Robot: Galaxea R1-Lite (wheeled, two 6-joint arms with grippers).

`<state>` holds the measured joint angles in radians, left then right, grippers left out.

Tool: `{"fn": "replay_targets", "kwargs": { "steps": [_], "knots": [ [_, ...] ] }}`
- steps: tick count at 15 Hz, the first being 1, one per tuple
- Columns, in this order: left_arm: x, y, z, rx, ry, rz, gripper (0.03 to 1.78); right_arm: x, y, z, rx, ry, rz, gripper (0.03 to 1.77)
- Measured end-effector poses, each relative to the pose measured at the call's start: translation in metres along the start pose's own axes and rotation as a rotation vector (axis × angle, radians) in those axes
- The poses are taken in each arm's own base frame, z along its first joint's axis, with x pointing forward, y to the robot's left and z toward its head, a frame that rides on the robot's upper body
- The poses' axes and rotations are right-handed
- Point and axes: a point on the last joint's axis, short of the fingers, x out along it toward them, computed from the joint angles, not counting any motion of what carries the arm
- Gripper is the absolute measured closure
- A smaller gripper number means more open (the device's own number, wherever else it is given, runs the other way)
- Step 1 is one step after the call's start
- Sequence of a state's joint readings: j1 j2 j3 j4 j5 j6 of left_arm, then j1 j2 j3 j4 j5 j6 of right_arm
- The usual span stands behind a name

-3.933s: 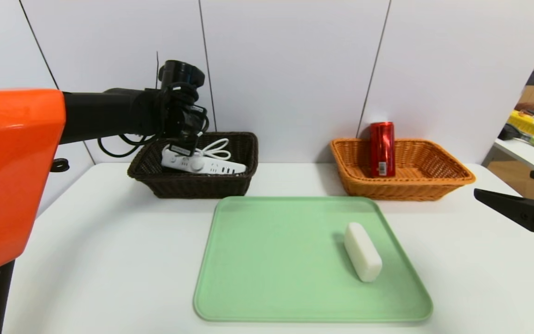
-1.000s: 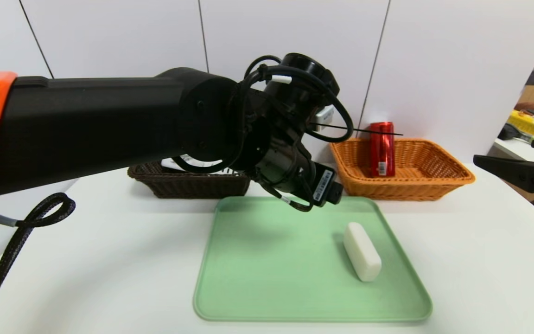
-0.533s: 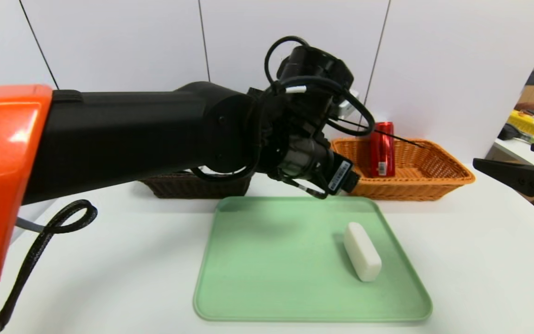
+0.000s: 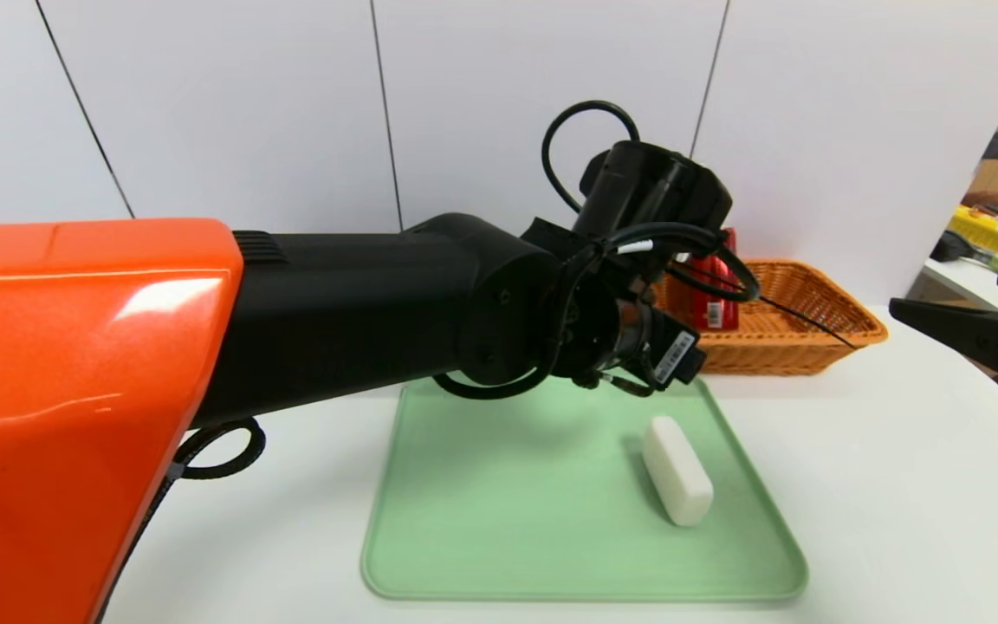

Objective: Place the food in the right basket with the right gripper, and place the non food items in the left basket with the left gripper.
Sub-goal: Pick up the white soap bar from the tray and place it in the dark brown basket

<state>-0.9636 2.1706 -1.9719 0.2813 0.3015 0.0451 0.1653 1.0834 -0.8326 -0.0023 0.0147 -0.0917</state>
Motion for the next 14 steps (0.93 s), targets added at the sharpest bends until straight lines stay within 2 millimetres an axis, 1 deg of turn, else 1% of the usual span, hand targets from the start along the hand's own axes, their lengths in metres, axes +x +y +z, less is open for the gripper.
{"fn": "replay_targets", "kwargs": {
  "steps": [2,5,7,10,14],
  "knots": [
    [-0.004,-0.012,-0.001,-0.044,0.015,-0.006,0.12,0.001,0.000,-0.002,0.000,0.003,0.003,0.10],
    [-0.004,-0.036,-0.004,-0.190,0.002,0.041,0.12,0.002,0.001,-0.007,0.000,0.021,0.007,0.10],
    [-0.001,-0.050,-0.005,-0.285,-0.028,0.063,0.12,0.003,0.001,-0.011,0.001,0.032,0.008,0.10],
    [0.007,-0.063,-0.013,-0.361,-0.025,0.093,0.12,0.004,0.001,-0.013,0.001,0.040,0.007,0.10],
    [0.015,-0.076,-0.026,-0.403,0.006,0.138,0.12,0.004,0.001,-0.014,0.003,0.044,0.007,0.10]
  ]
}}
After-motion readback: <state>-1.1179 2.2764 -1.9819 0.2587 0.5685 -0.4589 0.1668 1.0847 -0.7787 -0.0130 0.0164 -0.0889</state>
